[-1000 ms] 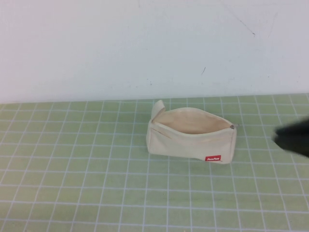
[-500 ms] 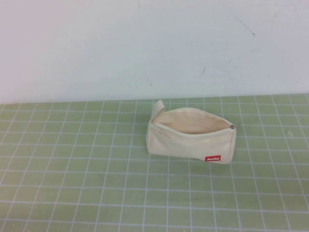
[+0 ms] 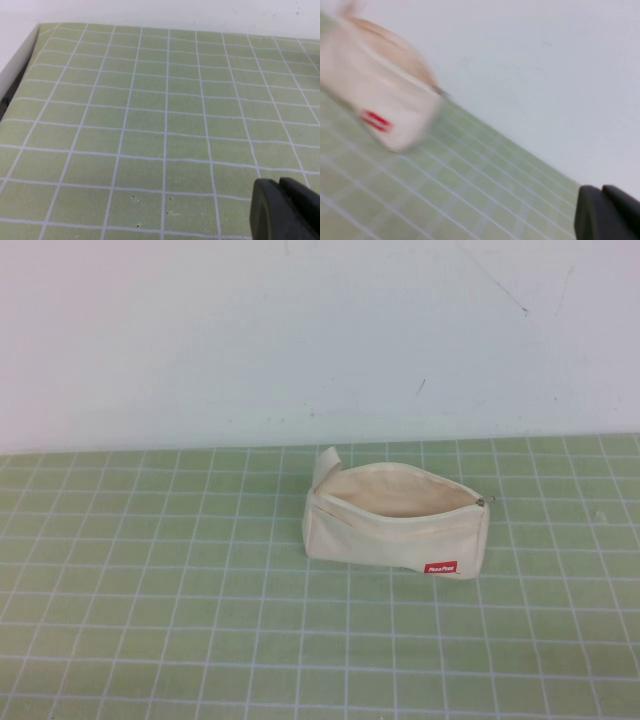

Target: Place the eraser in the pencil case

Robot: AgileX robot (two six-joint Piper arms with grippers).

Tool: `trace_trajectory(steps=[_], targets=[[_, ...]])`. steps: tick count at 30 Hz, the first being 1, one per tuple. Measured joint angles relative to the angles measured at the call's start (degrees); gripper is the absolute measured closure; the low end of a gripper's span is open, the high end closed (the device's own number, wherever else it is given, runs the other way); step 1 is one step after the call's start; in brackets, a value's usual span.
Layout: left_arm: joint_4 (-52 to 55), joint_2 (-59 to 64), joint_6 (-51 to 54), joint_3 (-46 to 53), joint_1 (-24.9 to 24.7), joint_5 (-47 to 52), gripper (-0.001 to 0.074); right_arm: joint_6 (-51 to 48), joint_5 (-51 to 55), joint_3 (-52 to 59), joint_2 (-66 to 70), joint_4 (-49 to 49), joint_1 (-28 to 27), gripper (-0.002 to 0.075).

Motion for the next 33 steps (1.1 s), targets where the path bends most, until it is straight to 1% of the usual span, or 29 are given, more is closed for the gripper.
trace_trajectory(steps=[3,6,9,11,17,21,24,30,33], targets=[[0.00,0.00,0.00,0.00,0.00,0.00,0.0736,1.10,-0.74,3.78,-4.96,0.00,-7.15,0.0727],[0.00,0.00,0.00,0.00,0.00,0.00,0.0736,2.67,1.13,4.18,-8.50,0.00,-12.69,0.0727],[0.00,0.00,0.00,0.00,0.00,0.00,0.0736,3.04,4.28,4.28,-9.08,0.00,-17.09,0.0727],[0.00,0.00,0.00,0.00,0.00,0.00,0.0736,3.29,5.79,4.28,-9.08,0.00,-18.64,0.0727],[0.00,0.00,0.00,0.00,0.00,0.00,0.0736,4.88,6.29,4.28,-9.08,0.10,-19.28,0.0727],[0.00,0.00,0.00,0.00,0.00,0.00,0.0736,9.20,6.45,4.28,-9.11,0.57,-19.28,0.0727],[0.00,0.00,0.00,0.00,0.00,0.00,0.0736,10.49,8.60,4.28,-9.11,4.50,-19.28,0.0727],[0.10,0.00,0.00,0.00,0.00,0.00,0.0736,8.68,17.83,4.28,-9.11,11.93,-19.28,0.0727],[0.10,0.00,0.00,0.00,0.00,0.00,0.0736,8.78,18.56,4.28,-9.11,13.62,-19.28,0.0727]])
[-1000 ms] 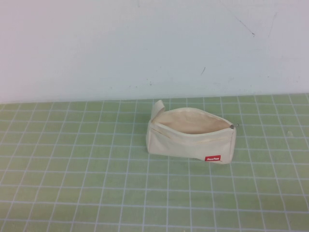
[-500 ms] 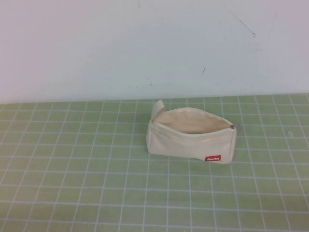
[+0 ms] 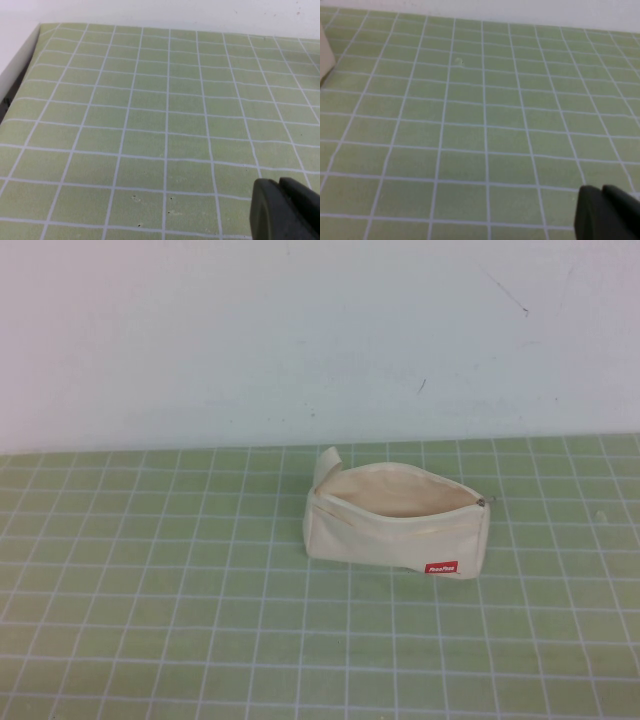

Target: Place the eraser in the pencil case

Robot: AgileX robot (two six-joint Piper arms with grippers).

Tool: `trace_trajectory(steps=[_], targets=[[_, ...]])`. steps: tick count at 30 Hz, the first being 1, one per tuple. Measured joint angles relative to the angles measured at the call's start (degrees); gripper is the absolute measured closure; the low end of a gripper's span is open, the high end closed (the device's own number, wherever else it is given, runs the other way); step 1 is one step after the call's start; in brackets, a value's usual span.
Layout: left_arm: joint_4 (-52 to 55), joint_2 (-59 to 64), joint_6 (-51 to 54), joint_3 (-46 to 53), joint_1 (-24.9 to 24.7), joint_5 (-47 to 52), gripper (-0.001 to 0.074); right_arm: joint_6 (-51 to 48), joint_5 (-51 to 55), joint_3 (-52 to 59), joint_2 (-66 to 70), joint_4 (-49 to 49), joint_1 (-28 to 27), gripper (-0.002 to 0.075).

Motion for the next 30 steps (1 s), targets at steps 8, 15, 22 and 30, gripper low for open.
trace_trajectory(steps=[8,15,22,30], targets=[[0.00,0.00,0.00,0.00,0.00,0.00,0.0736,2.57,0.26,-0.10,0.00,0.66,0.00,0.0727],[0.00,0.00,0.00,0.00,0.00,0.00,0.0736,3.21,0.40,-0.10,0.00,0.78,0.00,0.0727],[0.00,0.00,0.00,0.00,0.00,0.00,0.0736,3.57,0.78,-0.20,0.00,0.89,0.00,0.0727],[0.00,0.00,0.00,0.00,0.00,0.00,0.0736,3.57,0.91,-0.20,0.00,0.99,0.00,0.0727]])
